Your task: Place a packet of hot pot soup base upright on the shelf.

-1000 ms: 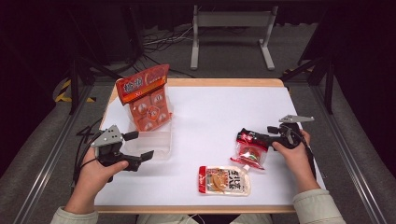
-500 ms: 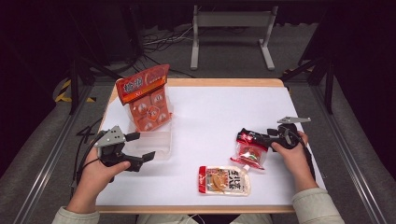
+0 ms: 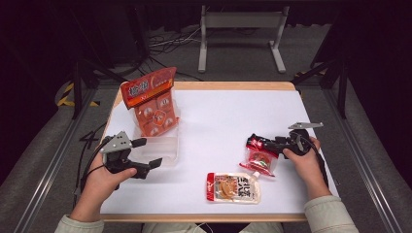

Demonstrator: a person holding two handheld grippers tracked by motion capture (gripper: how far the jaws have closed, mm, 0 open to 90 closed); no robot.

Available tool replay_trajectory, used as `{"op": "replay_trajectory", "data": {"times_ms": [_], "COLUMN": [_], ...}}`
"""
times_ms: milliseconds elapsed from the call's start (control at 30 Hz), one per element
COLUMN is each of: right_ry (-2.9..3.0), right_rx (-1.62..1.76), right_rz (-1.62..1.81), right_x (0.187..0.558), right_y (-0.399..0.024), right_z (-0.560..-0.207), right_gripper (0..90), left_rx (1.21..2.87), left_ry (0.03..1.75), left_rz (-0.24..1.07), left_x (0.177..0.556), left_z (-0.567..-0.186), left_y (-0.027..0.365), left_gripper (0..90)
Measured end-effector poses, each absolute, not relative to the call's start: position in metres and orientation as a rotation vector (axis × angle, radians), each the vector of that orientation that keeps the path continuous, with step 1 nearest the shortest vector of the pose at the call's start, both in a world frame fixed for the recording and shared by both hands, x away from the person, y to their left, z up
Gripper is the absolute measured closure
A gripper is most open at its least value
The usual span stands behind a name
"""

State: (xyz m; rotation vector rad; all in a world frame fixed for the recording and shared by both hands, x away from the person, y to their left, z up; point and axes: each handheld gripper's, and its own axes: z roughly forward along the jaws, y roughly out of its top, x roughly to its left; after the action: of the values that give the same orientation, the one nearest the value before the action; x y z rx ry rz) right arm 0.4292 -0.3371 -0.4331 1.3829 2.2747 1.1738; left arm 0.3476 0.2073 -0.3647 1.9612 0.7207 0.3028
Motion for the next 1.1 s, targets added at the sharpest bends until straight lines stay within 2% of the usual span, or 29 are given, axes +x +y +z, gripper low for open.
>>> {"op": "replay_trajectory", "data": {"times_ms": [67,367,600,767,900,1100], "right_ry": [2.298,2.337,2.348,2.357,2.320,2.271], "right_rx": [1.376,1.356,1.307,1.302,1.306,1.293], "right_rz": [1.169,1.099,1.020,1.022,1.067,1.121], "right_x": [0.429,0.428,0.426,0.426,0.423,0.419], "right_y": [-0.337,-0.335,-0.333,-0.333,-0.334,-0.335], "right_z": [-0.433,-0.435,-0.435,-0.433,-0.427,-0.416], "right_gripper": [54.2,63.6,89.1,90.0,90.0,90.0], "left_rx": [1.960,1.962,1.958,1.956,1.944,1.914], "left_ry": [0.720,0.722,0.728,0.729,0.677,0.689], "left_rz": [0.304,0.302,0.299,0.300,0.366,0.325], "left_x": [0.348,0.348,0.348,0.348,0.350,0.350], "left_z": [-0.365,-0.365,-0.365,-0.366,-0.367,-0.367], "left_y": [0.207,0.207,0.207,0.207,0.207,0.205], "left_gripper": [10.2,10.2,10.2,10.2,10.3,9.4]}}
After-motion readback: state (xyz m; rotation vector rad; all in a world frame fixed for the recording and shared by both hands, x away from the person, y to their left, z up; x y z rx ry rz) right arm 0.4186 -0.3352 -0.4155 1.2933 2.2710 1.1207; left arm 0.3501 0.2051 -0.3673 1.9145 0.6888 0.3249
